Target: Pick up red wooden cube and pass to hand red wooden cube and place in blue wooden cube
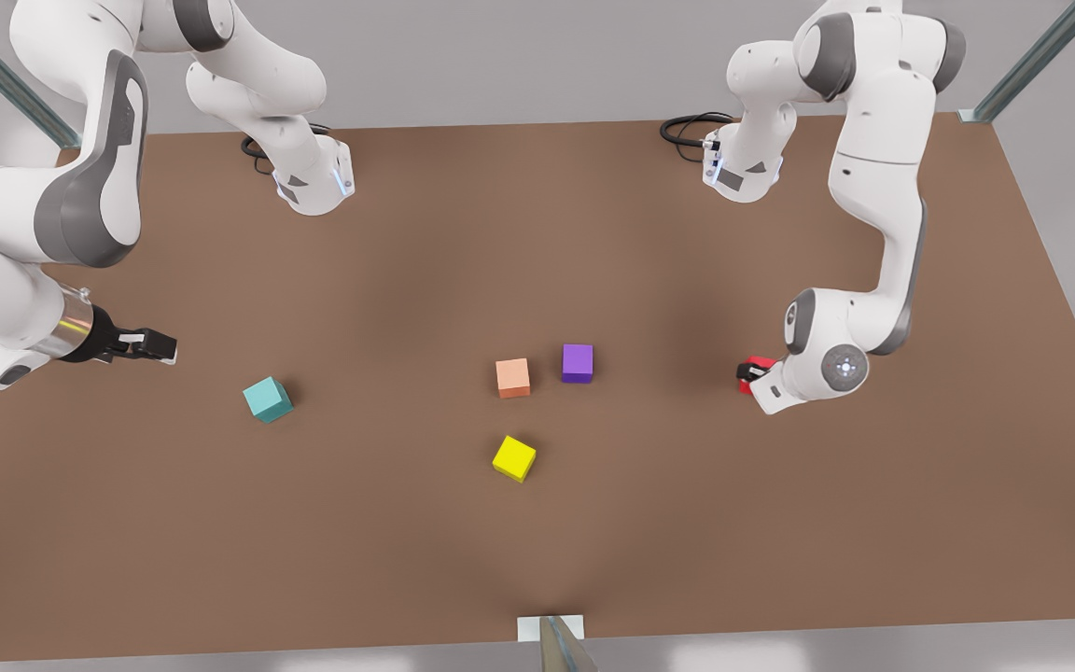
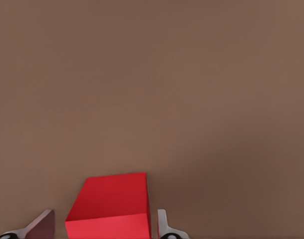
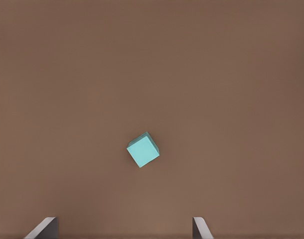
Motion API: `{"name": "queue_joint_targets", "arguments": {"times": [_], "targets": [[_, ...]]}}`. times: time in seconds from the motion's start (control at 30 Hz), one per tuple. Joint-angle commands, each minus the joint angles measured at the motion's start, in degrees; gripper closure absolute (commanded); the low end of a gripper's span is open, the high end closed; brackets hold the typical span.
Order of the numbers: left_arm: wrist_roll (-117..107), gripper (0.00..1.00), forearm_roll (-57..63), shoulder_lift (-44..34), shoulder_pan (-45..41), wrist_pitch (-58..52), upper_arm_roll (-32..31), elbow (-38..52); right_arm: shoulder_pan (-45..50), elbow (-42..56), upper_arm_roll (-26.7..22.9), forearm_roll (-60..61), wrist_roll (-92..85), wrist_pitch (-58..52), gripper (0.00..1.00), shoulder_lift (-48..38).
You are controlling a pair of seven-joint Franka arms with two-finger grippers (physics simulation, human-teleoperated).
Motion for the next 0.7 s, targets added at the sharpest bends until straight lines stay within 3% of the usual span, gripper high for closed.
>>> {"name": "queue_joint_targets", "arguments": {"times": [0.0, 0.3, 0.4, 0.5, 0.6, 0.67], "targets": [[-5.76, 0.0, 0.08, 0.16, -0.01, 0.42, -0.06, -0.03, 0.0, 0.01, -0.01, 0.03, -0.04, -0.03, 0.0, -0.07], [-5.85, 0.03, 0.25, 2.36, -0.01, 0.77, 0.02, -0.12, 0.0, -0.25, -0.01, 0.12, -0.04, -0.03, 0.0, -0.15], [-5.76, 0.18, 0.43, 2.97, -0.01, 1.38, 0.02, -0.03, 0.0, -0.34, -0.01, 0.12, -0.04, -0.03, 0.0, -0.07], [-5.67, 0.24, 0.43, 2.97, -0.01, 1.38, 0.02, 0.14, 0.0, -0.26, -0.01, 0.12, -0.04, -0.03, 0.0, -0.15], [-8.12, 0.24, -0.97, 3.5, -0.09, -6.59, -0.42, 8.82, 0.0, -0.34, -0.01, 0.12, -0.04, -0.03, 0.0, -0.15], [-9.1, 0.24, -10.88, 3.5, -0.18, -15.38, -0.68, 17.09, 0.0, -0.34, -0.01, 0.12, -0.04, -0.03, 0.0, -0.07]]}}
